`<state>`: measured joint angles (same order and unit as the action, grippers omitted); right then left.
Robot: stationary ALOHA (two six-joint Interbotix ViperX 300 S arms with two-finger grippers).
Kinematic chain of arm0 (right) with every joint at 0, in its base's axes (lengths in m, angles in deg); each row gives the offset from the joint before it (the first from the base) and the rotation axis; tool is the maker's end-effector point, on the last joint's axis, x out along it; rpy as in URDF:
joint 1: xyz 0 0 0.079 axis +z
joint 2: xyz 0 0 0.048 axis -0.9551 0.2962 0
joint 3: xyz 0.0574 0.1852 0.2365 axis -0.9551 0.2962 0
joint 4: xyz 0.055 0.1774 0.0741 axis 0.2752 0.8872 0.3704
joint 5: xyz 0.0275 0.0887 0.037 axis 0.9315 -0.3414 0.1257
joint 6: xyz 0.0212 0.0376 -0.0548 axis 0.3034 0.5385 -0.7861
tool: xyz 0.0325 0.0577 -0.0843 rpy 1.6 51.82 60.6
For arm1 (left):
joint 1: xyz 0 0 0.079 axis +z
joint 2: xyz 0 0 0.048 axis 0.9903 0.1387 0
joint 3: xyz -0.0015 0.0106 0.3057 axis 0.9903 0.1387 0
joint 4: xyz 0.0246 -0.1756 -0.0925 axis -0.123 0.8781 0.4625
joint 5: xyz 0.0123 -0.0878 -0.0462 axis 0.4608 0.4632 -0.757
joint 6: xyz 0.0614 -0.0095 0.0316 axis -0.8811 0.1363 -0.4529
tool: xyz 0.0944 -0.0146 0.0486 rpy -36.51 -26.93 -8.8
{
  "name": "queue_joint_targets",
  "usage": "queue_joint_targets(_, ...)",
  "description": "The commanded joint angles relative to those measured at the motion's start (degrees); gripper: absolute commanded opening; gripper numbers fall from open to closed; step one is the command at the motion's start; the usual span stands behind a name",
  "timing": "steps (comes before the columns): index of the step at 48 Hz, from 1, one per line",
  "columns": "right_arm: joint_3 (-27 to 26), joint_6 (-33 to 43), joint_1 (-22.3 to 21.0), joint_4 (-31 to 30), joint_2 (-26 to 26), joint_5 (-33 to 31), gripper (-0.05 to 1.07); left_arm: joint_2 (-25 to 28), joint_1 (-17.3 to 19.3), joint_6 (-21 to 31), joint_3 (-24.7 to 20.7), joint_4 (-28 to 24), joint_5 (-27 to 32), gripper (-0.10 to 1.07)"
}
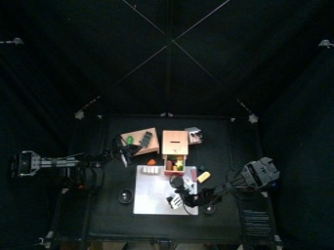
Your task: Grab starfruit bottom
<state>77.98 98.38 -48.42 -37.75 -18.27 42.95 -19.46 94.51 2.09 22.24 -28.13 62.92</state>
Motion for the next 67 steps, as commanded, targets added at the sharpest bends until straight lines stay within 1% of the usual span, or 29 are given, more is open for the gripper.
queue_joint_targets(1, -0.6, -0.1, 0.8, 0.2, -0.7, 0.2, 0.97, -0.1, -0.2, 0.0, -0.7, -0.1, -0.5, 0.44)
queue_joint_targets(11, -1.1, -0.1, 0.8, 0.3, 0.8, 0.2, 0.97, -0.1, -0.2, 0.0, -0.7, -0.2, -0.5, 0.44)
queue_joint_targets(22, -2.6, 0.0, 0.1, 1.1, 3.8, 0.1, 0.95, -0.1, -0.2, 0.0, -0.6, -0.2, -0.5, 0.44)
queue_joint_targets(26, -2.9, 0.0, 0.0, 1.0, 4.0, -0.1, 0.92, -0.1, -0.2, 0.0, -0.6, -0.1, -0.6, 0.44)
queue_joint_targets(36, -2.9, 0.0, -0.2, 1.1, 4.0, -0.4, 0.78, -0.1, -0.2, 0.0, -0.6, -0.2, -0.5, 0.44)
queue_joint_targets(41, -3.0, 0.0, -0.3, 0.8, 2.9, -1.2, 0.78, -0.1, -0.2, 0.0, -0.5, -0.1, -0.5, 0.44)
queue_joint_targets(52, -4.0, 0.0, -0.7, -1.7, -1.2, -2.9, 0.78, -0.1, -0.2, 0.0, -0.5, -0.1, -0.5, 0.44)
queue_joint_targets(67, -3.7, 0.0, -0.8, -1.8, -1.0, -3.1, 0.77, -0.1, -0.2, 0.0, -0.5, -0.1, -0.5, 0.44)
